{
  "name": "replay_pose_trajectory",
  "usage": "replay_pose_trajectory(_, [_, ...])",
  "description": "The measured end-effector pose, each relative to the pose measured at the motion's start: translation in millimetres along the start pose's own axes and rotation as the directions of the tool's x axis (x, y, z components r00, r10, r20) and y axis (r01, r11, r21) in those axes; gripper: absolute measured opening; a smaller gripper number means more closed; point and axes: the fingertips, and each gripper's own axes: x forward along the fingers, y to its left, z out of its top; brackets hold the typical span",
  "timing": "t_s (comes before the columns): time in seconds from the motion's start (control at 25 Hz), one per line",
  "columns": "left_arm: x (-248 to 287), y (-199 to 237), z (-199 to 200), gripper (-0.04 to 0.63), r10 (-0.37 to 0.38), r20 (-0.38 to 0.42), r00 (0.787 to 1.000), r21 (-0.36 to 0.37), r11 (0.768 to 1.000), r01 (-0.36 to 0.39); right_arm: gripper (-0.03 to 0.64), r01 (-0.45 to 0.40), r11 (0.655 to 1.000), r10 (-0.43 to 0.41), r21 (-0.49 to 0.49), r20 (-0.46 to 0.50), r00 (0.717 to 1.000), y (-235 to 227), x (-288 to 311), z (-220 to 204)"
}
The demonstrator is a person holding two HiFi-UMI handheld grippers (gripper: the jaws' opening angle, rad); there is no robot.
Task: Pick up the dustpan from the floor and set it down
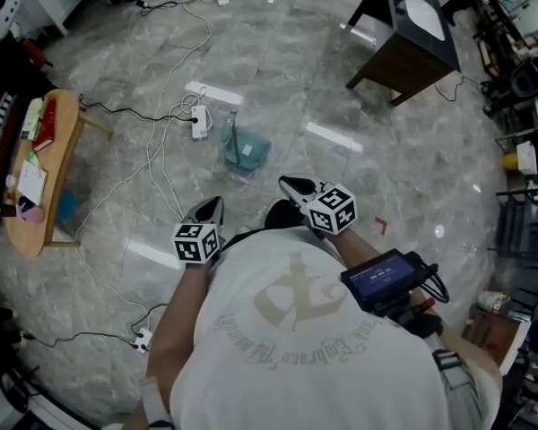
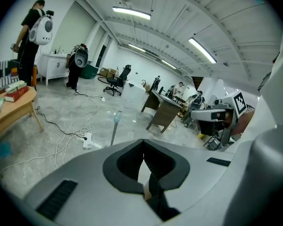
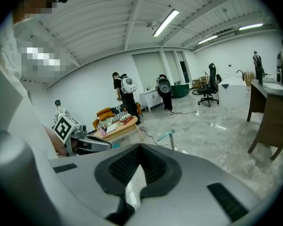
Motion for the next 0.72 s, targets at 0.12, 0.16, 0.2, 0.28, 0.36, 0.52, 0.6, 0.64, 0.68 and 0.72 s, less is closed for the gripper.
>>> replay_pose_trajectory(0.12, [9,-1,4,0.012,-0.01,-0.032,0.999,0.014,1.0,0.011,0.017,0.004,0.999,-0.005,0.038,0.013,1.0,-12,1,3])
replay_pose_trajectory(0.16, [12,0,5,0.012,-0.011,-0.04,0.999,0.018,1.0,0.011,0.017,0.008,0.999,-0.009,0.047,0.019,1.0,-17,3,4])
replay_pose_trajectory(0.2, [15,2,7,0.012,-0.008,-0.045,0.999,0.022,1.0,0.009,0.018,0.008,0.999,-0.009,0.05,0.025,1.0,-21,5,6])
replay_pose_trajectory(0.28, [21,10,15,0.012,0.003,-0.05,0.999,0.029,1.0,-0.002,0.018,-0.007,0.999,0.006,0.033,0.029,1.0,-26,14,10])
replay_pose_trajectory(0.36, [28,18,22,0.012,0.015,-0.051,0.999,0.027,1.0,-0.014,0.018,-0.037,0.999,0.037,0.004,0.02,0.999,-29,24,14])
replay_pose_trajectory(0.52, [54,28,40,0.012,0.028,-0.066,0.997,0.021,0.999,-0.026,0.018,-0.091,0.996,0.091,-0.01,0.024,0.996,-55,40,28])
replay_pose_trajectory(0.6, [69,29,52,0.012,0.029,-0.073,0.997,0.024,0.999,-0.027,0.018,-0.093,0.996,0.093,-0.007,0.022,0.995,-74,46,36])
replay_pose_trajectory(0.64, [74,29,55,0.012,0.028,-0.077,0.997,0.024,0.999,-0.026,0.018,-0.091,0.996,0.091,-0.003,0.019,0.996,-81,47,38])
replay_pose_trajectory(0.68, [77,29,58,0.012,0.025,-0.081,0.996,0.025,0.999,-0.023,0.018,-0.09,0.996,0.09,0.0,0.017,0.996,-85,48,39])
replay_pose_trajectory(0.72, [79,29,60,0.012,0.023,-0.087,0.996,0.028,0.999,-0.021,0.017,-0.089,0.996,0.089,0.004,0.015,0.996,-87,49,39])
